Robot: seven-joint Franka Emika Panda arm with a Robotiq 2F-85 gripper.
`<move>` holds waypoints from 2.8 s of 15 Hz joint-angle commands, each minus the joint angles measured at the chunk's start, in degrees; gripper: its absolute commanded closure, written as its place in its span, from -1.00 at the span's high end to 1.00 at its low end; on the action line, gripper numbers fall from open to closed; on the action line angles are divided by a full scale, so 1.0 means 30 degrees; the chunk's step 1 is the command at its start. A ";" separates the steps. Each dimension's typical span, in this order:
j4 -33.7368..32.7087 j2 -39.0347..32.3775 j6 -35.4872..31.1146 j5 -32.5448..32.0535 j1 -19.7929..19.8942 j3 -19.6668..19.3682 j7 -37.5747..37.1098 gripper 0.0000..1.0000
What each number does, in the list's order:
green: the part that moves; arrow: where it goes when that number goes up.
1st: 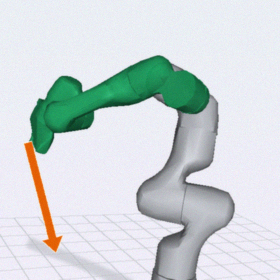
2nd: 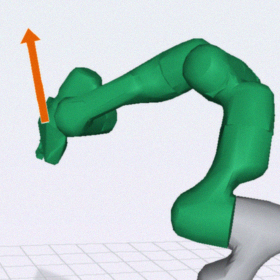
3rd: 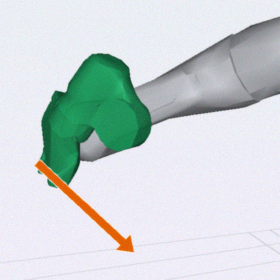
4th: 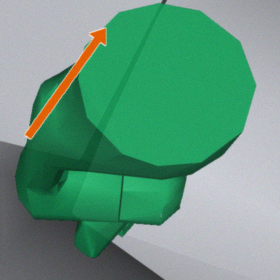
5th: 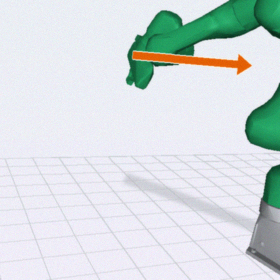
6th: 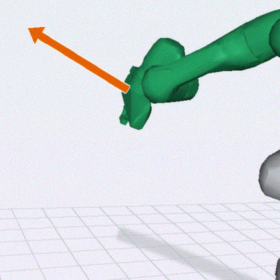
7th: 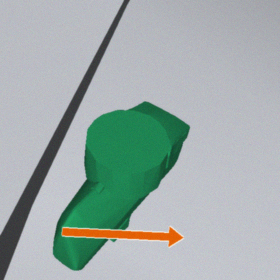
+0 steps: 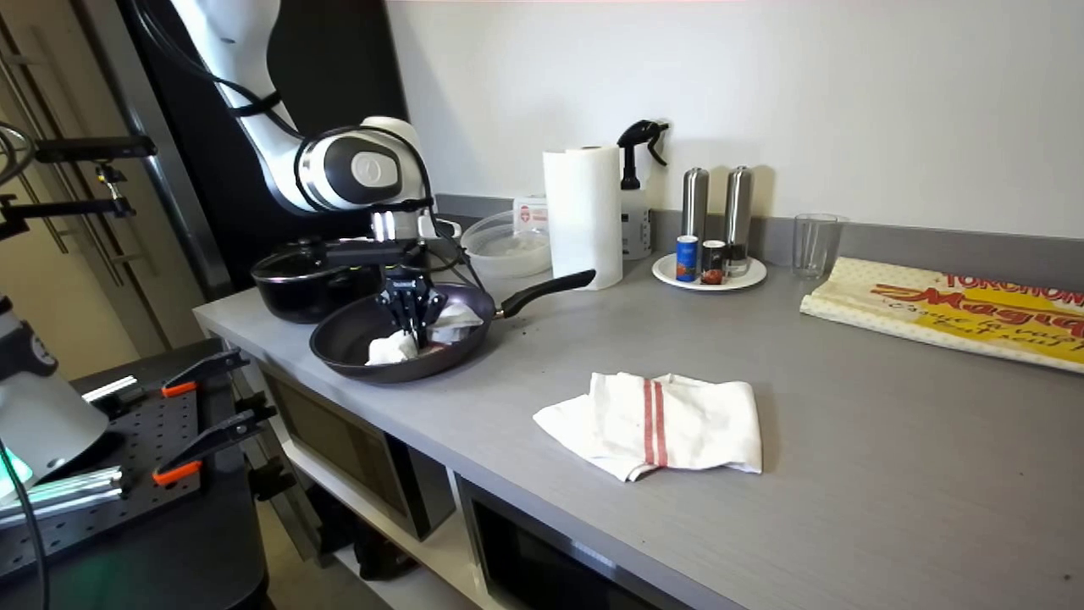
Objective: Use the towel to wipe the black pan.
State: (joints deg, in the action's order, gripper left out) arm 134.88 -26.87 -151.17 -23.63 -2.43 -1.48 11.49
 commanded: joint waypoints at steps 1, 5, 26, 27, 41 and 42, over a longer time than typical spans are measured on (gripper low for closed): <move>0.0380 -0.0378 -0.0029 -0.0127 -0.1047 0.0871 0.0138 -0.94; 0.0655 -0.0421 0.0142 -0.0381 -0.2127 0.1984 0.0721 -0.94; 0.0791 0.0516 -0.0665 -0.1163 -0.2395 -0.0829 -0.2463 -0.94; 0.0732 0.0519 -0.0783 -0.1475 -0.2594 -0.1277 -0.3172 -0.94; -0.0640 -0.1352 -0.0954 -0.8392 -0.5873 -0.3245 -1.2808 -0.94; -0.0620 -0.1346 -0.0785 -0.8689 -0.5866 -0.3170 -1.2944 -0.94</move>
State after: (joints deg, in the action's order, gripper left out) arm 134.32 -28.83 -154.39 -46.74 -19.46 -11.68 -24.20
